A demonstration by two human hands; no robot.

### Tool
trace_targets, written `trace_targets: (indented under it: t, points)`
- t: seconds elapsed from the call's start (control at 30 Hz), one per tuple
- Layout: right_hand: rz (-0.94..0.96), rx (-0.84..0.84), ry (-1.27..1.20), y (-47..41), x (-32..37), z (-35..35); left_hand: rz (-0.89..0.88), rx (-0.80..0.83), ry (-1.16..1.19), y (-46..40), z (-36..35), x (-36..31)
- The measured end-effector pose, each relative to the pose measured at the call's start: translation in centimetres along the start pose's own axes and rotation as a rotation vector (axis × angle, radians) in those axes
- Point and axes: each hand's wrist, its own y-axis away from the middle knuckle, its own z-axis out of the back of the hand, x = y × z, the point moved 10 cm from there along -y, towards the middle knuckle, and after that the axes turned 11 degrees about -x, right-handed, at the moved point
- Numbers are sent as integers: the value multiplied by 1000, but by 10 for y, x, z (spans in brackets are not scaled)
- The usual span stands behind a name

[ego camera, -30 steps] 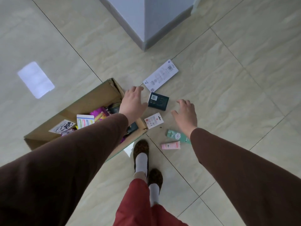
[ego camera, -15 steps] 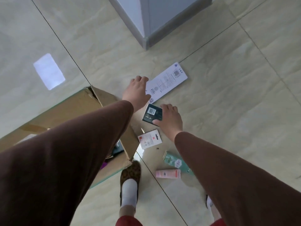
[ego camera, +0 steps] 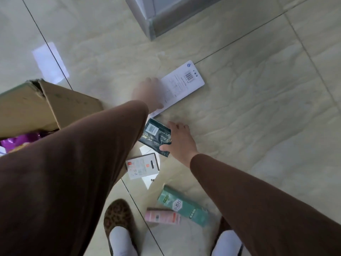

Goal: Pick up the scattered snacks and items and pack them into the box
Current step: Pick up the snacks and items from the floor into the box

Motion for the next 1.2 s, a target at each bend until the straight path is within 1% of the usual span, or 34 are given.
trace_targets:
  t: [0.1, 0.2, 0.33, 0.47, 0.6, 0.73, 0.83, 1.0, 1.13, 1.2]
  points:
    - [-101, 57, -70, 2, -25, -5, 51, -8, 56, 1, -5, -2]
    - [-183, 35, -132, 11, -50, 10, 112, 3, 176, 9, 5, -6]
    - [-321, -15, -174, 45, -66, 63, 177, -9, 339, 48, 54, -15]
    - [-364, -108, -194, 86, -43, 145, 231, -55, 425, 113, 126, -7]
    - [-411, -162, -279, 122, 11, 207, 298, -114, 495, 186, 195, 29]
    - [-430, -209, -347, 151, 87, 228, 345, -155, 611, 252, 243, 84]
    - [-432, -228, -386, 177, 152, 219, 366, -141, 703, 298, 256, 133]
    - [-447, -227, -435, 214, 245, 184, 437, -96, 801, 372, 258, 222]
    - [-403, -219, -408, 219, 310, 163, 503, -85, 768, 416, 256, 288]
    - [-372, -187, -392, 218, 343, 150, 563, -86, 723, 436, 253, 319]
